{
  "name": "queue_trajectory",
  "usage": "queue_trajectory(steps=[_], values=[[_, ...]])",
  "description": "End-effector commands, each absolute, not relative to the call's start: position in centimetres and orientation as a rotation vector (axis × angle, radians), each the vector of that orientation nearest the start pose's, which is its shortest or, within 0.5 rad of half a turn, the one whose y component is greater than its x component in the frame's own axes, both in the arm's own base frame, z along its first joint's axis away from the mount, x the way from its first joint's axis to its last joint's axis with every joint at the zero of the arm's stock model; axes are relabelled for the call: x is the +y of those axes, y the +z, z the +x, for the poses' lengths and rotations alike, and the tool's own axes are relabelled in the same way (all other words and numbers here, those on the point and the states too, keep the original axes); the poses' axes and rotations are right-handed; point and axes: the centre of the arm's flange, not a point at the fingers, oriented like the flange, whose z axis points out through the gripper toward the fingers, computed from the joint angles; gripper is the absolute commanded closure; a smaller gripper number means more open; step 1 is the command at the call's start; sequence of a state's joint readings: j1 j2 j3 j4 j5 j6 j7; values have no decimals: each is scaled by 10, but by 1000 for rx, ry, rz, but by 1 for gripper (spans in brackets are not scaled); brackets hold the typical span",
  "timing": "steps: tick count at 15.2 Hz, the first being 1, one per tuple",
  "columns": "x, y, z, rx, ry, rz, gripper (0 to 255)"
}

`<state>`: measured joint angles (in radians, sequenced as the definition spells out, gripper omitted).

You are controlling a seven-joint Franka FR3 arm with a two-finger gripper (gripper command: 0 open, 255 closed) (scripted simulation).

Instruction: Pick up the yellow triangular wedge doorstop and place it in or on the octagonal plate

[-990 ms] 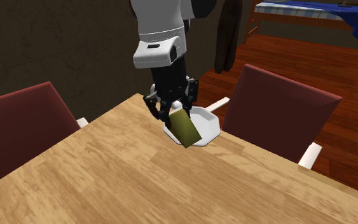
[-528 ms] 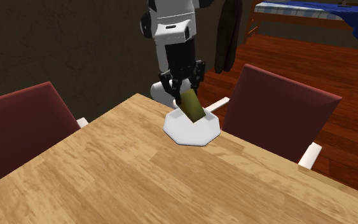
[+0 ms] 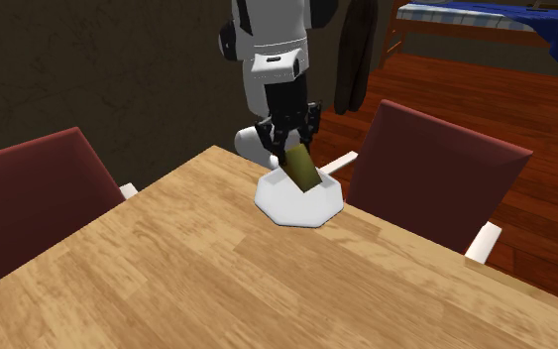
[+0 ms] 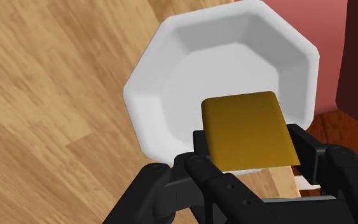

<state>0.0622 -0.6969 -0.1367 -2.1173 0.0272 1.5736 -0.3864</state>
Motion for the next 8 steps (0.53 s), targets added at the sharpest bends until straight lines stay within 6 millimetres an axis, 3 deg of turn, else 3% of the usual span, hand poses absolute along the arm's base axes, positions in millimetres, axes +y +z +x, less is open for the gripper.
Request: queue_trajectory(steps=[1, 8], values=[[-41, 662, 331, -514, -260, -3007, 255], [-41, 625, 331, -514, -260, -3007, 255]])
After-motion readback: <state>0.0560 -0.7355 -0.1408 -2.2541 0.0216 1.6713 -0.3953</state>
